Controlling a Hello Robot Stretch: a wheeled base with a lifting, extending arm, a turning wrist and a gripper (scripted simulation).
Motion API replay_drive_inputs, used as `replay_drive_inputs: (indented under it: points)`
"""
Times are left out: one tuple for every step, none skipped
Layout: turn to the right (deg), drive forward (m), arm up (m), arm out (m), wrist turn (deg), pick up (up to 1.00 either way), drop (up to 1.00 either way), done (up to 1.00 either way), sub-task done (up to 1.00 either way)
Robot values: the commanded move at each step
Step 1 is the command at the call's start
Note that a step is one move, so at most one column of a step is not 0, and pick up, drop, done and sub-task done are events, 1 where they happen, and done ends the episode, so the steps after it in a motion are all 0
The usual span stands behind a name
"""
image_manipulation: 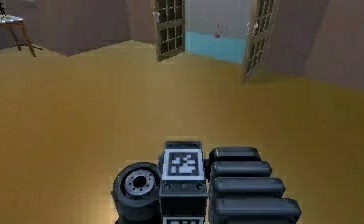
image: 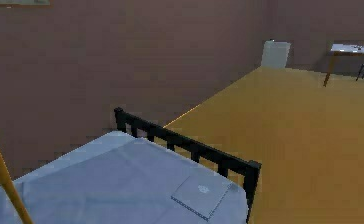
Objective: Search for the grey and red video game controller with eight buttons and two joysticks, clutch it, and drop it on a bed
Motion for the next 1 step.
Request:
replay_drive_inputs:
  points:
    - [21.0, 0.0, 0.0, 0.0, 0.0, 0.0, 0.0, 0.0, 0.0]
